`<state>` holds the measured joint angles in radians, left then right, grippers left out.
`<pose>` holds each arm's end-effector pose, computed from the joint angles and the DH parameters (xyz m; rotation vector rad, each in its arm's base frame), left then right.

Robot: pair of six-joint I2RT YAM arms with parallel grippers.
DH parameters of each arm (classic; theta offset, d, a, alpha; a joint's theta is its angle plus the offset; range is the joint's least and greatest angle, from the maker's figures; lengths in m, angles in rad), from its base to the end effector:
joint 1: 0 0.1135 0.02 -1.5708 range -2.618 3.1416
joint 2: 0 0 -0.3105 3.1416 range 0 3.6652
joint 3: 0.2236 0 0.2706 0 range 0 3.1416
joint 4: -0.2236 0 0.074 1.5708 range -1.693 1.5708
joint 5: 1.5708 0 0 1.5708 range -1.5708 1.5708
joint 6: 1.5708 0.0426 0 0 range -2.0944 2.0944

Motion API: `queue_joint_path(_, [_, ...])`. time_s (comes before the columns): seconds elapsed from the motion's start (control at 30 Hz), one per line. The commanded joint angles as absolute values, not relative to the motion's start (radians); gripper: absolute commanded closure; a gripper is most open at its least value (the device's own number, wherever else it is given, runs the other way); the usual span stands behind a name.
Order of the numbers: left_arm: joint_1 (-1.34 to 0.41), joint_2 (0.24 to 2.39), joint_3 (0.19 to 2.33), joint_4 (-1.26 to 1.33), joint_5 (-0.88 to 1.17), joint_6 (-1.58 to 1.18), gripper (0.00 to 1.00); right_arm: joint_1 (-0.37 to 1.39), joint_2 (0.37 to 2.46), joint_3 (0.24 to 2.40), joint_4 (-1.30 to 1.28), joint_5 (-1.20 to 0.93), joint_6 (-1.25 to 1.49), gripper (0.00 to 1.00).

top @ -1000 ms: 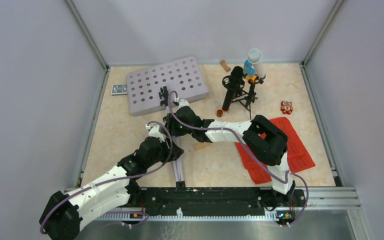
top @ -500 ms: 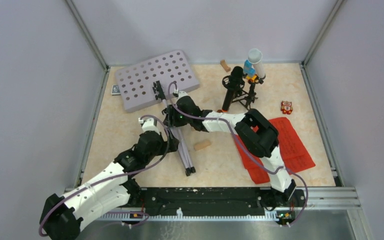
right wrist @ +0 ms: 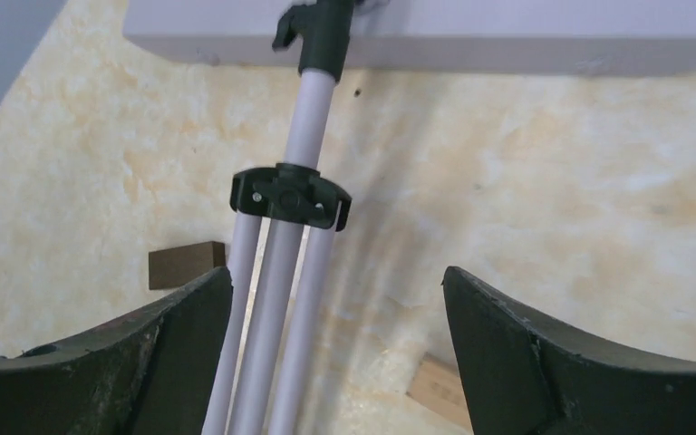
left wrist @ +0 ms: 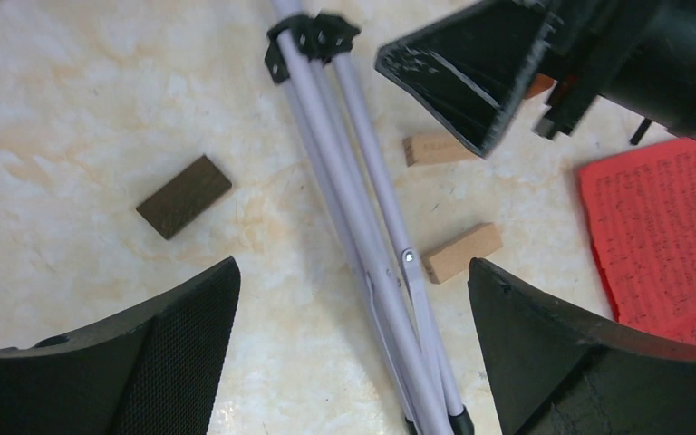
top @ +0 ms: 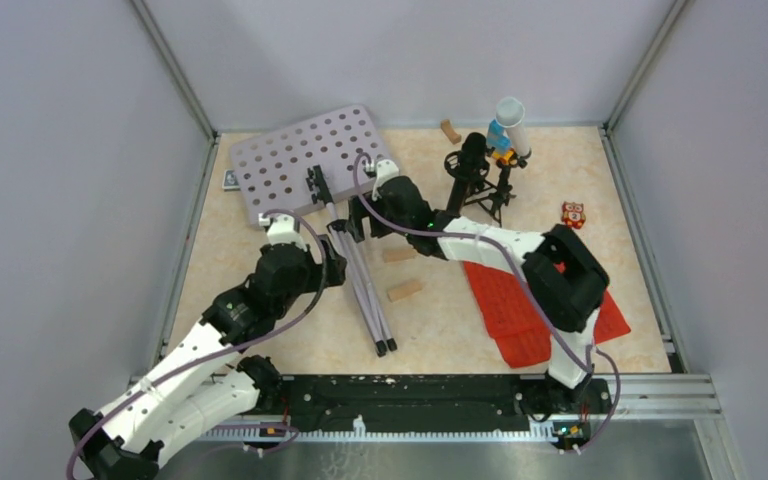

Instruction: Pack up the instrument practice props

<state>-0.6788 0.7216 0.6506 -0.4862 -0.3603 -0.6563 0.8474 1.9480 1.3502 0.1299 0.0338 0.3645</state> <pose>0.1269 -0.0831 0.2995 -0.1892 2.1082 -0.4226 0.3256 0.3665 0.2507 -0.4847 2.0603 0.7120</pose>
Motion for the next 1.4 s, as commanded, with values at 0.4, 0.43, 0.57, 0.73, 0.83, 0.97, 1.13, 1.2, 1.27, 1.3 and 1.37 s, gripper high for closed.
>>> queue_joint_path(0.4, [-0.675,0.662,0.87,-0.602,-0.473,-0.37,0.01,0.84,1.172,1.077,-0.442,0.299,0.248,0.12])
queue_joint_path(0.43, [-0.676,0.648,0.861,-0.588,-0.476,-0.365,0.01,0.84,1.108,1.042,-0.43,0.298,0.253,0.12])
queue_joint_path(0.57, [-0.675,0.611,0.83,-0.529,-0.455,-0.351,0.01,0.839,0.887,0.934,-0.394,0.325,0.249,0.12])
queue_joint_path(0.73, [-0.675,0.618,0.789,-0.372,-0.323,-0.265,0.01,0.839,0.723,0.9,-0.521,0.473,0.351,0.12])
queue_joint_path(0.83, [-0.675,0.698,0.776,-0.212,-0.206,-0.213,0.01,0.832,0.702,0.912,-0.654,0.529,0.441,0.11])
queue_joint_path(0.97, [-0.684,0.92,0.864,-0.144,-0.067,-0.204,0.01,0.709,0.739,0.915,-0.704,0.414,0.461,0.12])
queue_joint_path(1.13, [-0.727,1.11,0.933,0.025,0.019,-0.181,0.01,0.298,0.756,0.893,-0.637,-0.021,0.442,0.12])
queue_joint_path(1.2, [-0.738,1.15,0.931,0.116,0.034,-0.166,0.01,0.156,0.764,0.881,-0.614,-0.167,0.448,0.12])
queue_joint_path(1.27, [-0.745,1.185,0.91,0.222,0.067,-0.139,0.01,0.062,0.758,0.866,-0.589,-0.27,0.459,0.12])
queue_joint_path(1.3, [-0.748,1.205,0.897,0.273,0.077,-0.129,0.01,0.039,0.748,0.857,-0.573,-0.298,0.464,0.12])
queue_joint_path(1.37, [-0.751,1.249,0.878,0.381,0.098,-0.118,0.01,0.034,0.72,0.841,-0.546,-0.313,0.47,0.12])
